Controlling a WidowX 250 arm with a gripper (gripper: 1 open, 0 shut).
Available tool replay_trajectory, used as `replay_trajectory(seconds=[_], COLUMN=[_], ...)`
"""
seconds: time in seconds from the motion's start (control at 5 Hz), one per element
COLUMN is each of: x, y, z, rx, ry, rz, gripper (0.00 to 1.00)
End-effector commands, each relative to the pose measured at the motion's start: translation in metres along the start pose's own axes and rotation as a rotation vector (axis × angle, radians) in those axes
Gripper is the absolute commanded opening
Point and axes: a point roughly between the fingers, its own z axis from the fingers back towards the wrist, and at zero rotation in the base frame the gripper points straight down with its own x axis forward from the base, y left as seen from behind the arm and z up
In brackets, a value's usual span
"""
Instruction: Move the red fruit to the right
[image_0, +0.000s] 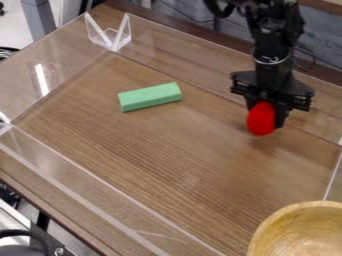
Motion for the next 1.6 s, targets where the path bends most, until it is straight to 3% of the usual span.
replay_trajectory(seconds=[0.0,0.2,0.6,0.8,1.0,1.2,1.4], x=[0.006,0.003,0.002,0.011,0.023,0.029,0.027], y=[0.001,0.001,0.03,0.036,0.036,0.04,0.041], z=[0.007,0.007,0.043,0.066,0.072,0.064,0.048], rx=[0.004,0.01,-0.001,-0.028,-0.043,-0.039,-0.022], ry=[-0.047,-0.059,-0.094,-0.108,-0.104,-0.085,-0.078], rz=[0.044,0.088,0.124,0.078,0.029,-0.012,0.023], gripper=[0.0,0.0,0.0,0.0,0.0,0.0,0.0])
